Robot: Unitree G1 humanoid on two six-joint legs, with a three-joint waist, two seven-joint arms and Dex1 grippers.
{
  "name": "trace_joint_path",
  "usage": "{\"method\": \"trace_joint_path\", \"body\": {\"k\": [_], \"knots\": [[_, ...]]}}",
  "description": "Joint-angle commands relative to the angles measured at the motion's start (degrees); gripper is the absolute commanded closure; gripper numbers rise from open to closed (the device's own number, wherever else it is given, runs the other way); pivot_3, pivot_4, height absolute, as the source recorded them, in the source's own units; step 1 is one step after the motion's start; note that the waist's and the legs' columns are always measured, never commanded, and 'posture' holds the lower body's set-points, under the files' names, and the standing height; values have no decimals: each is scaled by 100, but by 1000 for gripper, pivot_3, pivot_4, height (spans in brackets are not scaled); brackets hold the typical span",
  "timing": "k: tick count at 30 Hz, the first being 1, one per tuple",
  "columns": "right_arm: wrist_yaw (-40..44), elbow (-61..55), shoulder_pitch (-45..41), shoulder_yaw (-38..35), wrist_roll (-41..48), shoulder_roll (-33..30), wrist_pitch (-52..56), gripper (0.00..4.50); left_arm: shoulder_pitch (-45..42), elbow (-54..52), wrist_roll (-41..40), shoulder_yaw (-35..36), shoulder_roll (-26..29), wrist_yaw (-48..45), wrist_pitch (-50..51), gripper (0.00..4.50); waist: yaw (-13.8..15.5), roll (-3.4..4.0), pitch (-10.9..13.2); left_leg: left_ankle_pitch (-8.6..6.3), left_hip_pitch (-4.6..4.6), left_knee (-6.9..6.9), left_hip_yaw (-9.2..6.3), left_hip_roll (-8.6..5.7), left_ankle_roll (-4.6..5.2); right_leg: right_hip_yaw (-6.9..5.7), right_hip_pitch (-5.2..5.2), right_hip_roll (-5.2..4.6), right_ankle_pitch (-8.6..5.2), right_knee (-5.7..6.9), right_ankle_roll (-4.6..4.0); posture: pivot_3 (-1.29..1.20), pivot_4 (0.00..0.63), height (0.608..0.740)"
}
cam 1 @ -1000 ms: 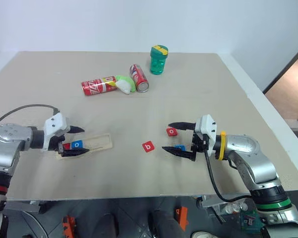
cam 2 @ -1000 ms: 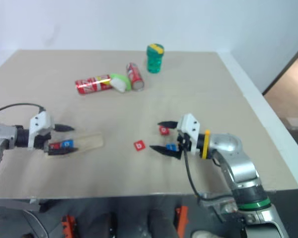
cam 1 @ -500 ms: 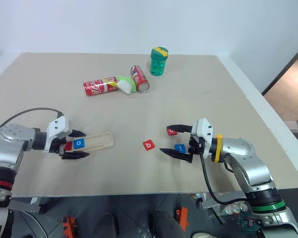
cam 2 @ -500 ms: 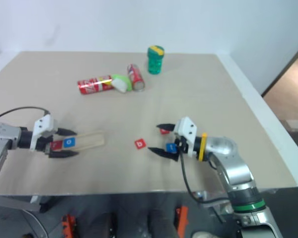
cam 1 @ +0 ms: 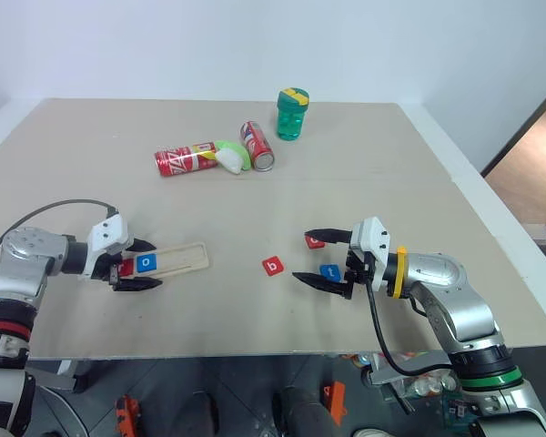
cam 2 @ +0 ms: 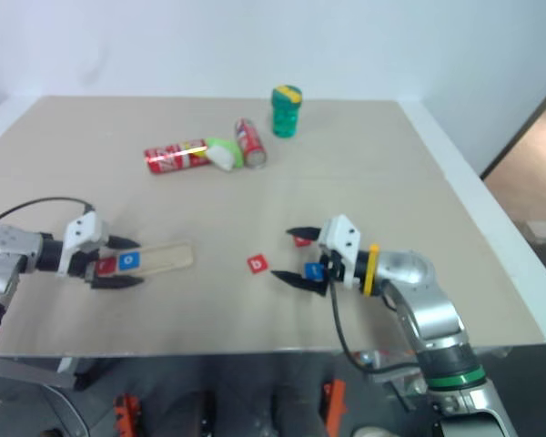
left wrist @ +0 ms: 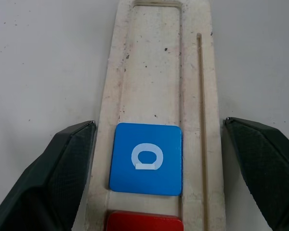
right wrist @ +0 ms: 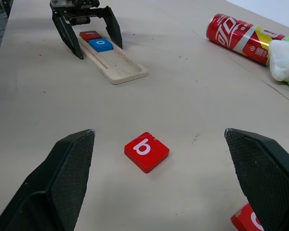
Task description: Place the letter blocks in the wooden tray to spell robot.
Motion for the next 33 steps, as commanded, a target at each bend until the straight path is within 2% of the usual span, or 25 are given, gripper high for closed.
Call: {"method": "trace_joint_path", "body": {"k": [1,2,10,13,17,23,33], "knots": [[19,-76,-49,-83,30,-17,-102,0,157,-223,147,-154,-68,-13,-50,1105,16,5,-2,0,1,0,1,0,0,1,0,0,0,1,0,0,150,740],[26,-69,-43,-91,29,-25,-114,0,177,-371,155,-163,-97,47,-55,1299,29,5,-2,0,2,0,1,0,0,1,2,0,0,1,0,0,150,740],[91,-3,-42,-72,-5,-51,-172,0,370,-1802,122,-494,-415,101,281,1297,110,5,-3,0,-3,0,2,-27,0,13,8,-19,0,1,2,0,150,740],[120,100,-130,-67,-40,-41,-220,0,239,-2034,250,-754,-628,179,401,1297,110,5,-3,0,-4,0,3,-38,0,19,9,-28,2,-1,7,0,150,740],[107,186,-213,-62,-85,-4,-272,0,-143,-1846,443,-1037,-1022,304,540,1297,124,7,-3,1,-1,8,-1,-43,2,16,19,-29,-10,-1,40,0,150,740],[74,88,-89,-92,-95,-10,-278,0,-708,-1175,751,-1331,-1560,453,329,1297,142,11,-5,9,6,13,-7,-48,15,14,30,-28,-1,-1,45,0,150,740],[39,83,-61,-128,-114,-71,-245,0,-1156,-666,943,-1517,-2029,328,-56,1297,148,16,-8,14,17,17,-9,-53,23,19,47,-30,7,-6,51,0,150,740]]}}
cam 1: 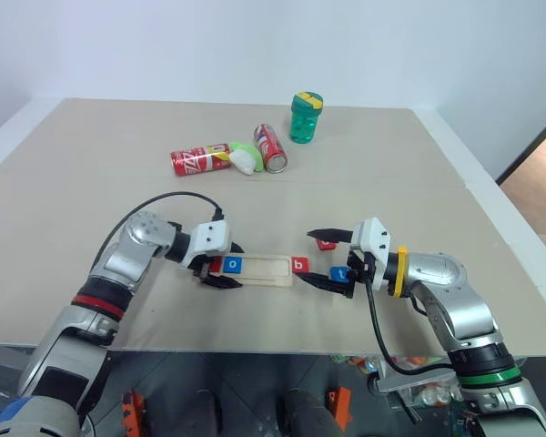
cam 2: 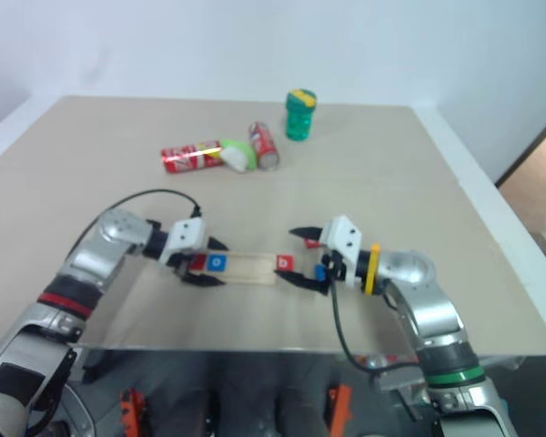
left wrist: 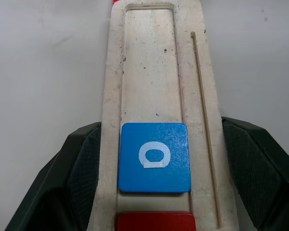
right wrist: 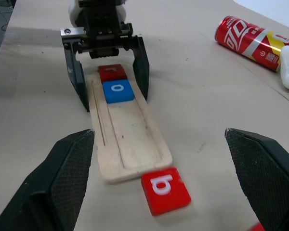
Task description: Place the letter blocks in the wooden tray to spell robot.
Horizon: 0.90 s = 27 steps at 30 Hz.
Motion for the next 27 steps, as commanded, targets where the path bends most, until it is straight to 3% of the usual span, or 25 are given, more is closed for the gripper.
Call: {"method": "trace_joint_path", "body": {"k": [1,6,8,9,17,21,24,27], "knots": [[-7,-150,-12,-114,25,-78,-55,0,-74,125,116,-110,-59,31,-142,1297,-1,1,0,0,0,0,1,0,0,1,0,0,0,-1,0,0,150,740],[9,15,-19,-144,-5,-131,-87,0,45,-114,49,60,163,58,144,1297,-7,2,0,0,2,-2,-3,2,0,-2,0,3,0,-1,-1,0,150,740],[37,120,-57,-150,-11,-140,-121,0,80,-275,-54,157,182,126,312,284,-27,2,0,0,2,-3,-4,3,0,-3,-1,3,0,-1,-2,0,150,740],[53,175,-78,-150,-13,-144,-140,0,96,-378,-115,198,190,143,441,71,-42,2,0,0,3,-3,-3,4,0,-2,-1,3,0,0,-2,0,150,740],[351,740,-442,13,-91,-97,-232,0,99,-1273,-533,498,271,278,1304,71,-79,3,6,0,-1,-5,-3,4,0,-1,-5,3,-1,-1,-1,0,150,740],[496,994,-752,166,-187,-62,-131,0,224,-2142,-1428,1086,316,355,2360,71,-87,4,8,0,0,-9,-3,6,0,-2,-7,4,-1,-1,-3,0,150,740],[630,1159,-908,338,-313,-107,-43,0,771,-3047,-2160,1474,461,476,3236,71,-100,9,10,0,-1,-14,-4,9,0,-3,-9,5,-5,0,-3,0,150,740],[710,1313,-986,460,-447,-135,-3,0,1482,-3762,-2393,1649,594,753,3453,71,-106,10,10,-3,1,-21,-4,10,0,-2,-10,5,-12,-1,-6,0,150,740]]}}
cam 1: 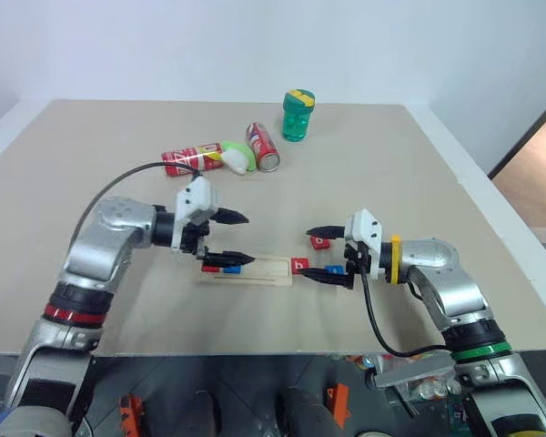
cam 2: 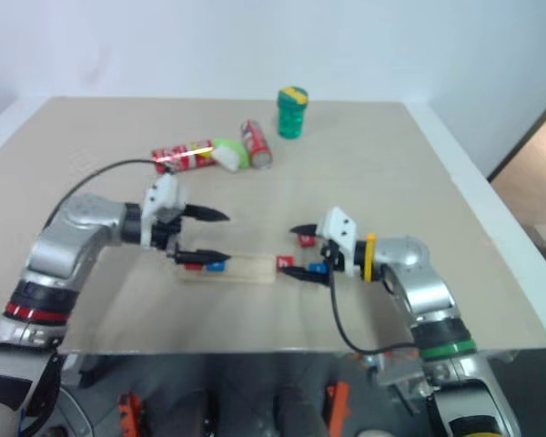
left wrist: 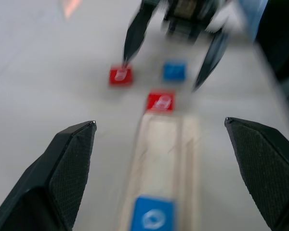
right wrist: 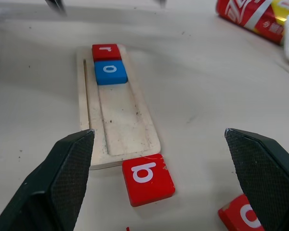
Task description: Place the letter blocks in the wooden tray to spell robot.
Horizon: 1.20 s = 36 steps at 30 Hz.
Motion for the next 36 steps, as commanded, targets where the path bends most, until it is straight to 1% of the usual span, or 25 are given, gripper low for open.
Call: {"method": "trace_joint_path", "body": {"k": [1,6,8,10,13,15,16,17,18,19,20,24,28,32,36], "knots": [[99,161,-165,71,-152,-64,-20,0,712,-842,-323,296,83,399,220,71,11,0,1,0,0,-1,-2,0,0,-1,0,0,-1,0,-3,0,150,740],[70,523,-278,118,-323,-25,-188,0,1582,-1555,-462,481,-26,1082,178,71,37,-1,2,1,-3,2,-6,-3,-1,-8,1,-6,0,0,-5,0,150,740],[33,683,-354,119,-364,21,-229,0,1910,-1817,-380,486,-97,1408,57,71,29,-1,2,2,0,8,-4,-4,-2,-6,6,-8,5,0,-3,0,150,740],[-5,828,-415,160,-436,82,-255,0,2216,-2037,-116,348,-64,1671,-131,71,24,-1,2,3,8,10,4,-4,-2,3,11,-9,11,-3,-1,0,150,740],[-1,962,-397,192,-523,119,-358,842,2390,-2204,9,248,-65,1966,-207,0,21,-1,2,3,20,9,5,-2,-2,4,20,-8,12,-8,-3,0,150,740],[31,968,-367,206,-553,136,-392,1567,2415,-2246,2,230,-105,2121,-200,0,22,-1,2,3,21,9,3,-1,-2,1,21,-6,9,-8,-7,0,150,740],[54,957,-356,214,-563,146,-389,1848,2417,-2258,-8,213,-111,2169,-198,0,22,-1,2,3,21,8,2,-1,-2,0,21,-6,10,-8,-7,0,150,740],[64,945,-342,231,-588,150,-387,2244,2419,-2275,-16,191,-116,2211,-193,0,23,-1,2,3,21,8,3,-1,-2,0,21,-6,10,-8,-6,0,150,740],[72,941,-329,248,-616,150,-401,2470,2420,-2291,-20,167,-118,2249,-188,0,23,-1,2,3,21,8,3,-1,-3,1,22,-6,10,-8,-5,0,150,740],[87,940,-316,268,-641,144,-411,2987,2410,-2306,-20,142,-122,2290,-177,0,22,-1,2,3,21,7,4,-2,-3,2,21,-7,9,-8,-4,0,150,740],[92,937,-305,279,-659,143,-415,3298,2401,-2316,-20,121,-125,2324,-167,0,22,-1,2,2,21,7,5,-2,-3,3,22,-7,8,-9,-3,0,150,740],[85,862,-248,255,-657,122,-392,3333,2362,-2335,-20,30,-140,2444,-149,0,23,-1,2,2,21,5,3,-2,-3,0,22,-7,7,-9,-4,0,150,740],[-30,570,-268,14,-455,105,-222,3333,2373,-2238,14,35,-201,2598,-207,0,23,-1,2,2,21,5,3,-3,-3,0,22,-7,7,-9,-4,0,150,740],[-34,166,-581,-124,-166,184,145,3333,2621,-2144,49,276,-88,2697,-339,0,2,2,4,2,21,4,5,-1,-3,4,20,-6,8,-9,-4,0,150,740],[-4,23,-946,3,-29,405,368,3333,2828,-2107,21,487,9,2727,-421,0,-6,3,5,2,21,0,5,10,-3,-2,12,1,11,-9,-15,0,150,740]]}}
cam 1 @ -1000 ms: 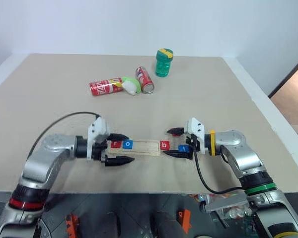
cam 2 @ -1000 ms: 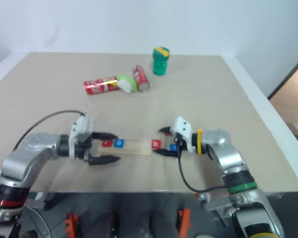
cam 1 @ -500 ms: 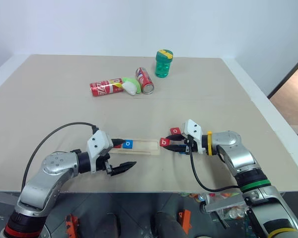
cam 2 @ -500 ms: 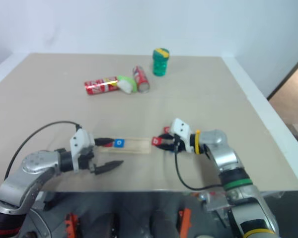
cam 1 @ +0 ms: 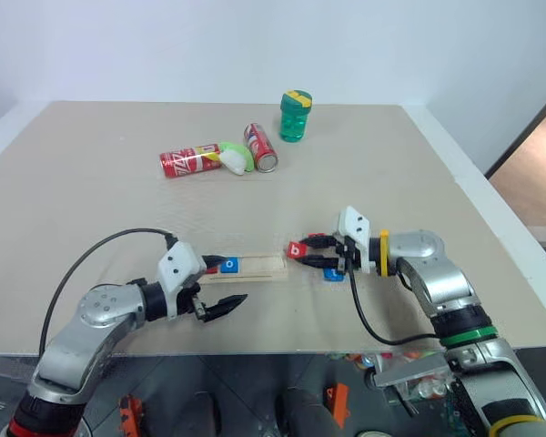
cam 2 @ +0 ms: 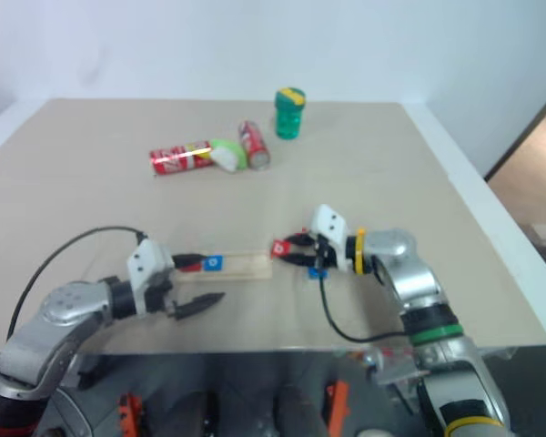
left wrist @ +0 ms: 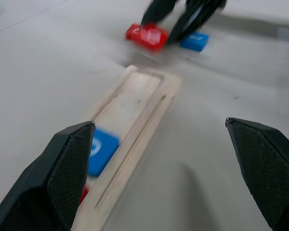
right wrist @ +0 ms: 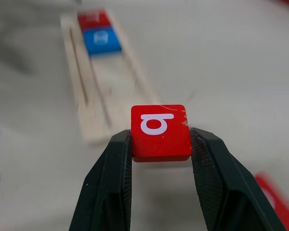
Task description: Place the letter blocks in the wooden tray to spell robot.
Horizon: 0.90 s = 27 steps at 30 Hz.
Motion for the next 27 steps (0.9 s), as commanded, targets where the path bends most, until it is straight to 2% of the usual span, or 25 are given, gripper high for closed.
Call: {"method": "trace_joint_path", "body": {"k": [1,6,9,18,26,27], "knots": [[35,-311,-316,-40,158,136,109,3333,90,-61,-48,279,94,49,-165,0,17,0,0,0,0,0,-5,1,0,-6,1,2,-1,1,-3,0,150,740],[358,229,-640,803,-303,679,-211,3333,329,-85,-84,686,-139,534,-225,0,6,-1,0,-1,0,-6,6,4,-1,-2,-4,-3,-5,-2,-6,0,150,740],[412,664,-693,986,-531,787,-512,3333,410,-205,-101,685,-229,656,-247,0,43,-1,0,-1,-7,-8,1,4,-2,-8,-8,-2,-6,-2,-6,0,150,740],[373,1540,-1054,1013,-839,1117,-904,3333,558,-414,-108,707,-279,868,-243,0,33,-6,4,-1,-15,-6,8,-6,-2,0,-13,-12,-2,-5,-1,0,150,740],[445,1808,-1147,1058,-958,1258,-896,3333,625,-512,-128,648,-269,871,-232,0,30,-5,4,-1,-14,-11,8,8,-2,-9,-20,-1,6,-3,-28,0,150,740],[446,1817,-1146,1056,-962,1275,-879,2833,633,-525,-127,634,-275,875,-228,0,31,-5,4,-1,-14,-11,7,8,-2,-10,-20,-1,6,-3,-28,0,150,740]]}}
